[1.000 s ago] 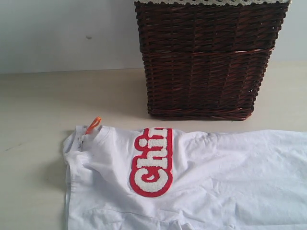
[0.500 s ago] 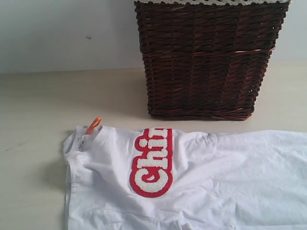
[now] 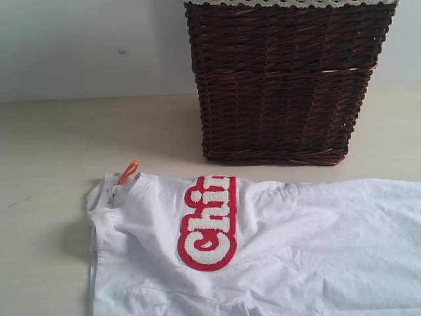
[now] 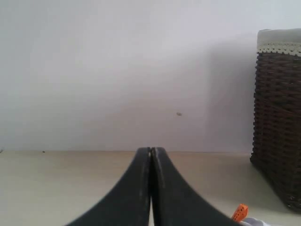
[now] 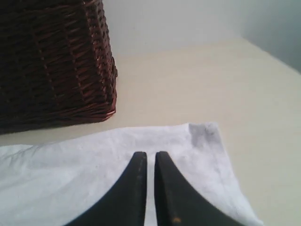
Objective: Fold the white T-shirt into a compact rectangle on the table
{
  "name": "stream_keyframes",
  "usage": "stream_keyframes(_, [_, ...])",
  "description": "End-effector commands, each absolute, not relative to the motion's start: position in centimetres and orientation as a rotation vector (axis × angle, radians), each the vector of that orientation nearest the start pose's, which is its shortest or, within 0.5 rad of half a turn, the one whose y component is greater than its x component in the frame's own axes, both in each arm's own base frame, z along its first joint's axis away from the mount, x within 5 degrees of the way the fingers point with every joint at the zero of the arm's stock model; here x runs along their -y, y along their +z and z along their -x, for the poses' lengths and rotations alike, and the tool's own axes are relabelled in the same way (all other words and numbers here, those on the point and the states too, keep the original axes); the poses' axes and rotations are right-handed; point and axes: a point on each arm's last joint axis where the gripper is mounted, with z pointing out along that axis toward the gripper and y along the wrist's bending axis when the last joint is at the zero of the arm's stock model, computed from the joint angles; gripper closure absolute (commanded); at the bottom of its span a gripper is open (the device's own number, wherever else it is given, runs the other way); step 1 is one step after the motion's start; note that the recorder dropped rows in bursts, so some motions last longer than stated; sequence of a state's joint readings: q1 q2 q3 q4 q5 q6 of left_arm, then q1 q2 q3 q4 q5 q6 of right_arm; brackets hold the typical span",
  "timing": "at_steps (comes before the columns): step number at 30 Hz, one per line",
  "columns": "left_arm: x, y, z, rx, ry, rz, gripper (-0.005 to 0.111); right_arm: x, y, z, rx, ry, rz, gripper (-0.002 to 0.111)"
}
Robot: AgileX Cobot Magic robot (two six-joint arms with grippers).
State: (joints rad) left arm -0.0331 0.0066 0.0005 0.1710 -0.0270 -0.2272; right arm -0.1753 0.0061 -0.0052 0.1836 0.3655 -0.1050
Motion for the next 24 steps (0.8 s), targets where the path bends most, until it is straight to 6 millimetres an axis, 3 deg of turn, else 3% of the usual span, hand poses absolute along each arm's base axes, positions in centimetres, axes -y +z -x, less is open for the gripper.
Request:
stream_keyframes(1, [0.2, 21.6, -5.6, -1.450, -0.085, 0.022, 0.107, 0.2, 18.5, -5.4, -1.791, -0.072, -0.049, 0.101])
stream_keyframes(22, [0.2, 21.6, -5.6, -1.455, -0.085, 0.022, 0.107, 0.1, 18.6, -5.4, -1.788, -0.027, -0.060, 0.101])
stream_keyframes(24, [0.2, 20.6, -7.4, -1.645, -0.068, 0.033, 0.107, 0.1, 18.6, -5.4, -1.788, -0.027, -0.060, 0.101])
